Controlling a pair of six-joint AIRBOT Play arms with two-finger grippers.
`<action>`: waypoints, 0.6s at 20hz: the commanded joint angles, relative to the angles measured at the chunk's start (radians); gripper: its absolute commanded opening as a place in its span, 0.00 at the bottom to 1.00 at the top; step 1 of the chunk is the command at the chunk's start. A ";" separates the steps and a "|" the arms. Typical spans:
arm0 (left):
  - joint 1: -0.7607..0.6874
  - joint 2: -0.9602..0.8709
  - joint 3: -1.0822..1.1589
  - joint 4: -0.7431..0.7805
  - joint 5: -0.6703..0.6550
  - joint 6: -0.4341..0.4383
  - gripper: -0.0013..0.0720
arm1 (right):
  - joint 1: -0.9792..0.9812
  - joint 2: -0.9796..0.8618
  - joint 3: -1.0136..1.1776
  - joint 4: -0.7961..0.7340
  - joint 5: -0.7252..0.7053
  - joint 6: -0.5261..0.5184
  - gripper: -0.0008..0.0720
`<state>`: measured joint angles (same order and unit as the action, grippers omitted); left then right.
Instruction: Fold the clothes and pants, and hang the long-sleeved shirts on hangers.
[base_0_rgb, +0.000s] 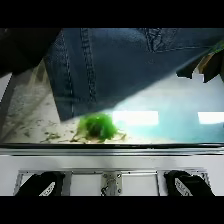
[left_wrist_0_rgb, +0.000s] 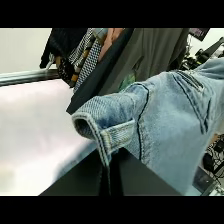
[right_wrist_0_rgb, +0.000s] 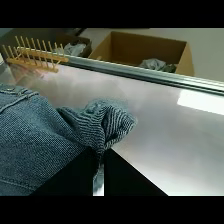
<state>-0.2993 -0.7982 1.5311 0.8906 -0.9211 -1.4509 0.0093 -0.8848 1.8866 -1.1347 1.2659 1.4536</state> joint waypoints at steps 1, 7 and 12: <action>-0.029 0.090 -0.157 0.010 0.049 -0.059 0.05 | 0.001 0.015 -0.002 -0.032 0.047 0.100 0.05; -0.027 -0.143 -0.412 0.137 0.026 -0.164 0.05 | 0.063 -0.288 -0.121 -0.034 0.177 0.185 0.05; -0.016 -0.579 -0.420 0.136 0.274 -0.108 0.05 | 0.126 -0.758 -0.166 -0.024 -0.146 0.104 0.05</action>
<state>-0.3229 -1.1618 1.1072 1.0153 -0.7815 -1.5887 0.1074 -1.4181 1.7367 -1.1706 1.3048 1.5955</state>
